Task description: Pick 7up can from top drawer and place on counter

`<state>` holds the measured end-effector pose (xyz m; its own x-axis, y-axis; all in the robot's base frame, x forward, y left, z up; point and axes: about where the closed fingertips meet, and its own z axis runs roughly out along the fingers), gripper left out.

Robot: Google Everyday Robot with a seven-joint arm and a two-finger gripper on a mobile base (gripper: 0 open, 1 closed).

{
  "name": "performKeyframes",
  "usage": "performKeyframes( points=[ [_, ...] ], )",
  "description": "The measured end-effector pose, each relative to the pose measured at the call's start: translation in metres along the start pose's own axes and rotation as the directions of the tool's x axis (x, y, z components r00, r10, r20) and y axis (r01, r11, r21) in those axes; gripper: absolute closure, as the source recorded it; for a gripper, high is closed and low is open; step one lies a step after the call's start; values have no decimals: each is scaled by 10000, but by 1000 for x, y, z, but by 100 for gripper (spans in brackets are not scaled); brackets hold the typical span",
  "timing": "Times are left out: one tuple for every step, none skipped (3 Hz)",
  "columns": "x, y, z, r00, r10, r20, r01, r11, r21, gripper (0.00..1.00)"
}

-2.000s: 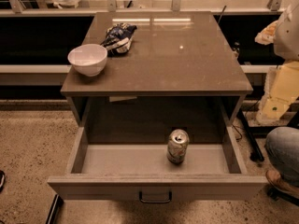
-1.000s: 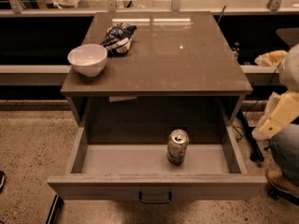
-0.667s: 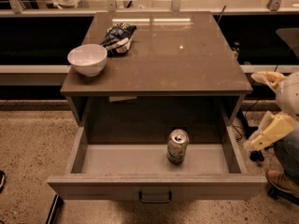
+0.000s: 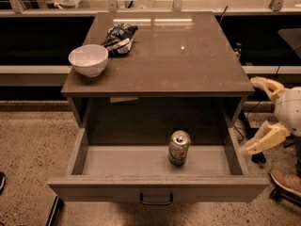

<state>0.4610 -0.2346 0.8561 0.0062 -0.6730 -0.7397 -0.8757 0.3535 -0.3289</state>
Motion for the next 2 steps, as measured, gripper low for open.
performKeyframes(
  points=[
    [13, 8, 20, 9957, 919, 84, -917, 9956, -209, 0],
    [20, 27, 52, 9812, 1913, 251, -1911, 9815, -109, 0]
  ],
)
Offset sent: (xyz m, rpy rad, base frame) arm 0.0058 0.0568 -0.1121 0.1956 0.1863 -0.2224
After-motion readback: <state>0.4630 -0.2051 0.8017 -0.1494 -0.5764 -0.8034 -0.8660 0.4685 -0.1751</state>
